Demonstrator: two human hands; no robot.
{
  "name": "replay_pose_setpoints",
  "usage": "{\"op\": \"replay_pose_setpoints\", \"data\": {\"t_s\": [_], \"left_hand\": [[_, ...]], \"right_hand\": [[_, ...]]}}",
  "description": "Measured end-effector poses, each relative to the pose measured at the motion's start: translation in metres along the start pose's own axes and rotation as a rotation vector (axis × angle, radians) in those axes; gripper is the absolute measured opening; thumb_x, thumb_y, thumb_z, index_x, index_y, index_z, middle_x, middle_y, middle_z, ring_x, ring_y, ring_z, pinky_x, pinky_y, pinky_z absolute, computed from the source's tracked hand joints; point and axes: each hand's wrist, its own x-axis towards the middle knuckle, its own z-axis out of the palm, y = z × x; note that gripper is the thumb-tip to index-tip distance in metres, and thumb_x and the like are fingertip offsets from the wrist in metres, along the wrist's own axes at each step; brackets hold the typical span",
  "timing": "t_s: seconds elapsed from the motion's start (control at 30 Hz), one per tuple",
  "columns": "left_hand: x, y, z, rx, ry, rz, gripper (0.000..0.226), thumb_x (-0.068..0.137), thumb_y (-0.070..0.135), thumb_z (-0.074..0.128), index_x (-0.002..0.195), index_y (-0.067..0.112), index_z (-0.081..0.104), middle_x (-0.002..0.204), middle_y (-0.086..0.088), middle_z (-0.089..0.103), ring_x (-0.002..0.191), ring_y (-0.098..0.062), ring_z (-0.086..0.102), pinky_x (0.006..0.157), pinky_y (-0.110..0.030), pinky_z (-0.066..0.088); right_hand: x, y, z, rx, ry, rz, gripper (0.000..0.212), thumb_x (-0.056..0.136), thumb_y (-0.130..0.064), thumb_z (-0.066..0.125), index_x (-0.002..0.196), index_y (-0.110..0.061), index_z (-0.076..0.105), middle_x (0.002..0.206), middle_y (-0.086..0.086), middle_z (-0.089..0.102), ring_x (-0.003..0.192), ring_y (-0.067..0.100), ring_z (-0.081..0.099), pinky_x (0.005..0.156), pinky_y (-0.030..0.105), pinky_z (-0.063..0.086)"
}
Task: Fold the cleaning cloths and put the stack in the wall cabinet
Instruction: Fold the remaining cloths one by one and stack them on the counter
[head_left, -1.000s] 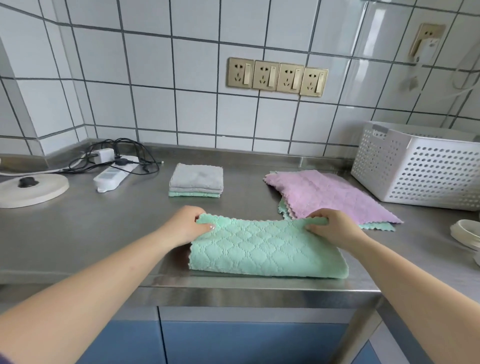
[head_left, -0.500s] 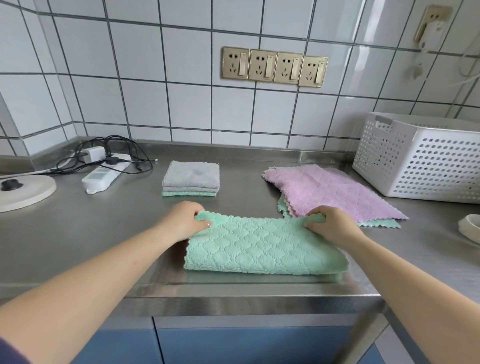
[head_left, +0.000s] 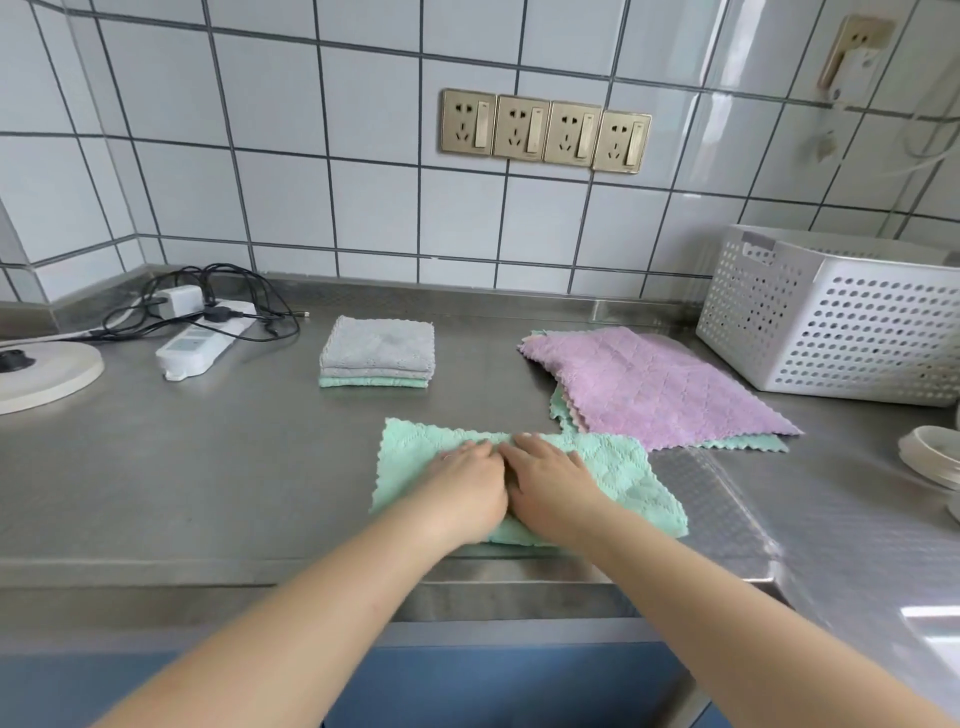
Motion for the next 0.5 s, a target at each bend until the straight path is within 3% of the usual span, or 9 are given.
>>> {"op": "replay_pose_setpoints", "data": {"t_s": [0.13, 0.37, 0.5], "left_hand": [[-0.010, -0.009, 0.012, 0.047, -0.017, -0.063, 0.053, 0.100, 0.036, 0.018, 0.150, 0.018, 0.010, 0.159, 0.001, 0.001, 0.146, -0.015, -0.001, 0.119, -0.038, 0.002], [-0.019, -0.034, 0.003, 0.050, -0.073, -0.139, 0.070, 0.092, 0.061, 0.020, 0.150, 0.024, 0.005, 0.159, 0.003, -0.006, 0.146, -0.016, -0.007, 0.119, -0.039, -0.003], [-0.025, -0.046, 0.000, 0.024, -0.105, -0.188, 0.073, 0.091, 0.064, 0.018, 0.150, 0.025, 0.003, 0.158, 0.005, -0.008, 0.146, -0.014, -0.008, 0.118, -0.044, -0.004]], "right_hand": [[-0.006, 0.017, 0.008, -0.094, -0.005, -0.007, 0.052, 0.098, -0.044, 0.026, 0.148, -0.032, 0.021, 0.158, -0.003, 0.016, 0.146, 0.015, 0.010, 0.116, 0.044, 0.014], [-0.014, 0.046, -0.007, -0.149, -0.125, 0.066, 0.071, 0.089, -0.069, 0.015, 0.150, -0.035, 0.007, 0.160, -0.004, 0.004, 0.147, 0.014, 0.000, 0.119, 0.042, 0.003], [-0.021, 0.062, -0.015, -0.163, -0.133, 0.099, 0.094, 0.068, -0.078, -0.005, 0.150, -0.033, 0.005, 0.160, -0.006, 0.003, 0.147, 0.013, -0.001, 0.118, 0.041, 0.005]]}}
